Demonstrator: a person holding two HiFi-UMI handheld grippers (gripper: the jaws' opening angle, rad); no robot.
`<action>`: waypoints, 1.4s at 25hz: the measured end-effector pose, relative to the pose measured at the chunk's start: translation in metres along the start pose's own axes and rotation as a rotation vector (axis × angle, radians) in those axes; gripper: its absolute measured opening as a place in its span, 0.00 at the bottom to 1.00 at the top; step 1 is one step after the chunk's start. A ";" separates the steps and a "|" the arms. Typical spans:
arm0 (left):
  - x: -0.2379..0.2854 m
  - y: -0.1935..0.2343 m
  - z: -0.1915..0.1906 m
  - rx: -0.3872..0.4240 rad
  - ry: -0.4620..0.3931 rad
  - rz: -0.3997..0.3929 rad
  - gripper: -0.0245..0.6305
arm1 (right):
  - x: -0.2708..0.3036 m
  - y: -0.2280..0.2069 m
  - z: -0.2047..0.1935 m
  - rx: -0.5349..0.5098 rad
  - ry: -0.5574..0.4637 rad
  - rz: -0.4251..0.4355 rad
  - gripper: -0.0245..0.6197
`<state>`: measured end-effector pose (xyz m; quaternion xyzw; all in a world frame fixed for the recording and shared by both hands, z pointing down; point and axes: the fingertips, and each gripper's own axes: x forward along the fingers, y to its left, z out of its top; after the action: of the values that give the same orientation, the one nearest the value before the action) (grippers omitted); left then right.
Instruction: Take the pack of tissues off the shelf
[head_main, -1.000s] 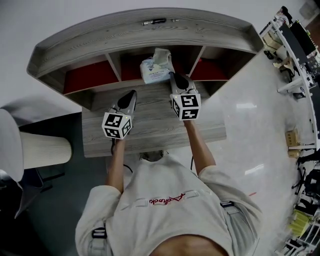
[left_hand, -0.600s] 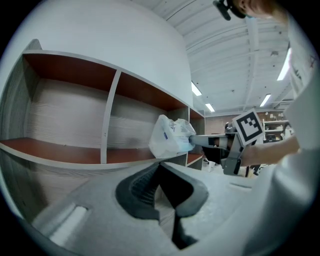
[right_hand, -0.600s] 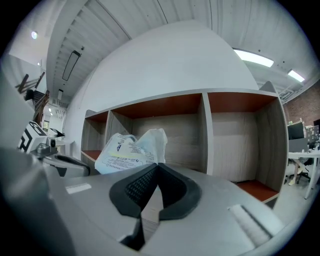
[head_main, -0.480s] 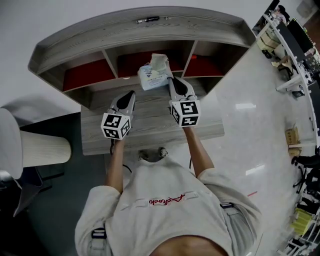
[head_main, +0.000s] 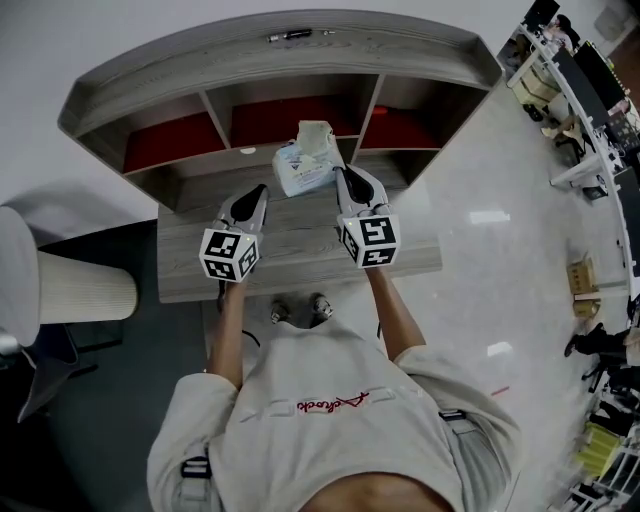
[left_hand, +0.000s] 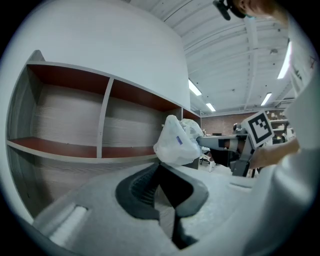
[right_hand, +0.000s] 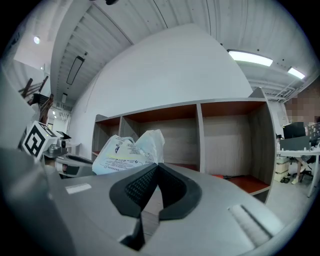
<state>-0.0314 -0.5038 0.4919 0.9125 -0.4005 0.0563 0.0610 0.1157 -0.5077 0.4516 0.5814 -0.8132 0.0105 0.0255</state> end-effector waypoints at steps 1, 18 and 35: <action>0.000 -0.001 0.000 0.000 0.001 0.006 0.04 | -0.002 -0.001 0.000 0.002 -0.001 0.005 0.05; -0.037 -0.014 0.002 0.023 -0.018 -0.031 0.04 | -0.037 0.031 -0.010 0.010 -0.017 -0.032 0.05; -0.130 -0.052 -0.027 0.009 -0.027 -0.072 0.04 | -0.123 0.100 -0.028 0.016 0.000 -0.085 0.05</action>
<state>-0.0821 -0.3708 0.4951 0.9272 -0.3681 0.0436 0.0535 0.0619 -0.3579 0.4742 0.6154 -0.7878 0.0157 0.0214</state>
